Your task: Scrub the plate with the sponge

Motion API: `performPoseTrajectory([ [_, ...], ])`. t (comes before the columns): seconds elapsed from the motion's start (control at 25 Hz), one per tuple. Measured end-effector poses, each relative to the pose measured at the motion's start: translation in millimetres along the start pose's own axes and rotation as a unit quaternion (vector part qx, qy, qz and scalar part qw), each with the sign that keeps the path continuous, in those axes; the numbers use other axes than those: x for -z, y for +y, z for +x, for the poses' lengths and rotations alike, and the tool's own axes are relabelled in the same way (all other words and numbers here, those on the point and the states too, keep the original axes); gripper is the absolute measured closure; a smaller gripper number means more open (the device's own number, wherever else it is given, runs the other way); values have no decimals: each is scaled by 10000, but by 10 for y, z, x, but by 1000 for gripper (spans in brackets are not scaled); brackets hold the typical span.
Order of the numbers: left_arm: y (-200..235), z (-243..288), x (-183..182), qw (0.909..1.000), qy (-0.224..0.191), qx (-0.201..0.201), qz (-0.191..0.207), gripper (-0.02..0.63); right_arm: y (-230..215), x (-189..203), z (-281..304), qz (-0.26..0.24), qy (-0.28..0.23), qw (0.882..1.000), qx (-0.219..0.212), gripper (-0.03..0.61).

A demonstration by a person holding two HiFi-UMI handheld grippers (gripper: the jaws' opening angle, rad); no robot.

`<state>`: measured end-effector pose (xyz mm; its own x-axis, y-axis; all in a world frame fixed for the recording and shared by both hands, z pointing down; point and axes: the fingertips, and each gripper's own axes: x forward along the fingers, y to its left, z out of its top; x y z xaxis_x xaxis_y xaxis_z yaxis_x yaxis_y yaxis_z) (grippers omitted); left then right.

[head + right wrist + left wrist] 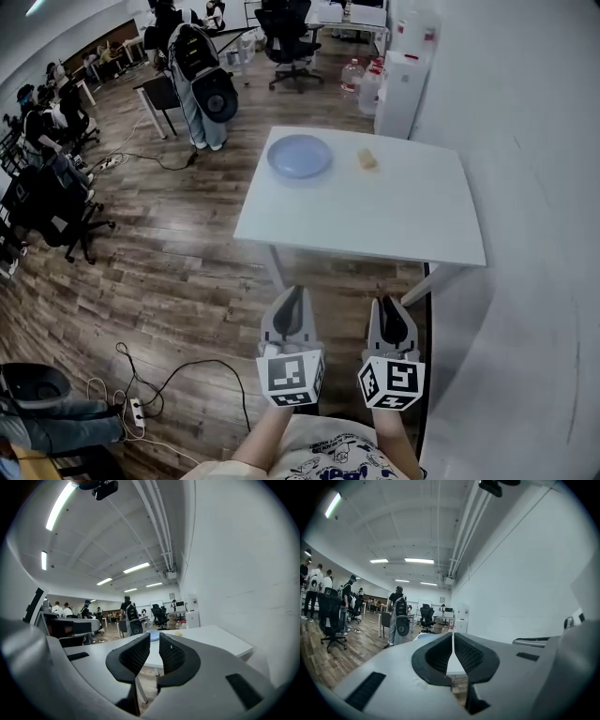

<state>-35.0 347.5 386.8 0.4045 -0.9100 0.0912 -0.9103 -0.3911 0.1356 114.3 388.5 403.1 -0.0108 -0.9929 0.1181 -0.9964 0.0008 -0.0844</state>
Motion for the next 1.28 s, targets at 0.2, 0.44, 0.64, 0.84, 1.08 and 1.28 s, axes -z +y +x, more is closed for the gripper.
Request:
performPoseTrajectory([
  [0.2,187,548,-171,9999,-71,113,1,594,-50,-120,555,10,-22,9999,105,528],
  [0.44,449,1103,-293,9998,-49,181,29,594,-102,-229,1148,99,-29,9996,256,528],
  [0.64,627,1328,-268,9999,-18,93,-97,594,-97,-233,1380,-87,58,9996,265,528],
  [0.84,725,1442,-175,9997,169,0,-186,594,-174,-134,1519,6,280,9991,331,529],
  [1.08,888,1702,-107,9990,259,-266,-230,592,-294,-72,1904,26,435,9988,243,529],
  [1.28,1145,1972,-111,9978,255,-544,-279,592,-358,-67,2351,58,523,9985,148,528],
])
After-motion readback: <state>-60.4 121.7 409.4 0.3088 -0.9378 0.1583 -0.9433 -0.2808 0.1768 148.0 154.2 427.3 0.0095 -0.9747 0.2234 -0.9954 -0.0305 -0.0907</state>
